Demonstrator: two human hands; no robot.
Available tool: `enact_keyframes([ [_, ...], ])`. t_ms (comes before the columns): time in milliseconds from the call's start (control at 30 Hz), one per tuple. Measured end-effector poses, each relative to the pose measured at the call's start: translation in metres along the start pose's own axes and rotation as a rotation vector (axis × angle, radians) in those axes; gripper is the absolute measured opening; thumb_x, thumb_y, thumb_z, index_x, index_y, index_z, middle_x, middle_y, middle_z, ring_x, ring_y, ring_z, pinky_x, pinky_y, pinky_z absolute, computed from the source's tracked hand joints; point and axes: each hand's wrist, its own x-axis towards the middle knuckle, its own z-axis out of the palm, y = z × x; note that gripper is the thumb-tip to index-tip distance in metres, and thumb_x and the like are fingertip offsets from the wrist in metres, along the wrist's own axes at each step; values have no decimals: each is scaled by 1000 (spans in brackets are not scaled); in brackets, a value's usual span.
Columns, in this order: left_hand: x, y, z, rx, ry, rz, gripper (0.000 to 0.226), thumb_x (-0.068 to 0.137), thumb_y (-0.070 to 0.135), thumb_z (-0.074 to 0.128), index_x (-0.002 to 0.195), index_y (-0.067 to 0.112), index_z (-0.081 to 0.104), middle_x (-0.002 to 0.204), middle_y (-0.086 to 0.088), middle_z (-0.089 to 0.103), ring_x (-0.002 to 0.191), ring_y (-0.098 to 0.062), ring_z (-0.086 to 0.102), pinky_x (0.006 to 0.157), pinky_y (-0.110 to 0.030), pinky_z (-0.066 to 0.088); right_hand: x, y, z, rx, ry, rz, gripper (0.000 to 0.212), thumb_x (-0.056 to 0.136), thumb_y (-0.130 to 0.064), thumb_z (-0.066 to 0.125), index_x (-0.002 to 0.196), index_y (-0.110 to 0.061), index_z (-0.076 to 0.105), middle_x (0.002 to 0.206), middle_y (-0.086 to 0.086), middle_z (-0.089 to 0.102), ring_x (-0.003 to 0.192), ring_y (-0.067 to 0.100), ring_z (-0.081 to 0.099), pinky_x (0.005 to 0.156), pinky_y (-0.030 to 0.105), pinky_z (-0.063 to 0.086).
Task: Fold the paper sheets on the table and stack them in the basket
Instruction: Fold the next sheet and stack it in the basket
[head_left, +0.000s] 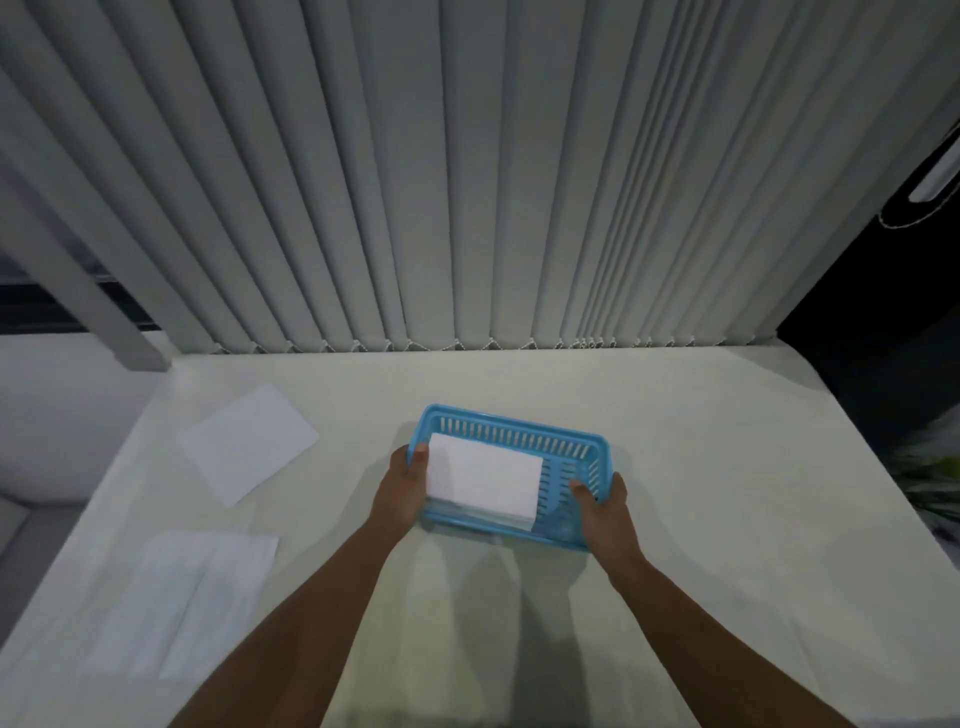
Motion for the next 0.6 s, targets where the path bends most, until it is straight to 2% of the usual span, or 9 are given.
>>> enact_keyframes([
  [100,0,-9,-29,0,59,-7,46,99,46,30,128,14,46,112,-3,55,97,-20,49,87,-31,35,-8,-10,25,-7,-48,-41,27,93,-28,59,112,-17,44,104,3,63,82,15,63,70,28,45],
  [300,12,-27,-77,44,71,7,49,99,47,29,131,14,44,110,0,50,99,-20,49,92,-35,37,-19,-15,76,12,-67,-40,33,92,-33,59,116,-14,46,107,6,65,90,22,67,82,38,54],
  [467,34,-52,-102,81,2,1,49,98,49,30,131,16,45,121,-7,57,111,-28,54,98,-39,39,-38,-6,112,19,15,-10,33,92,-35,58,116,-18,44,108,5,65,91,23,67,83,44,56],
  [533,42,-61,-111,75,-24,10,49,97,50,30,131,17,46,123,-7,58,112,-28,54,99,-40,39,-47,-1,125,3,43,6,37,91,-37,58,119,-17,43,111,5,64,94,23,66,86,46,55],
  [600,48,-68,-119,61,-58,10,48,97,51,30,130,19,45,122,-6,58,111,-27,54,100,-41,40,-54,2,136,-31,68,22,53,87,-45,57,128,-15,40,117,6,63,101,25,65,90,47,53],
])
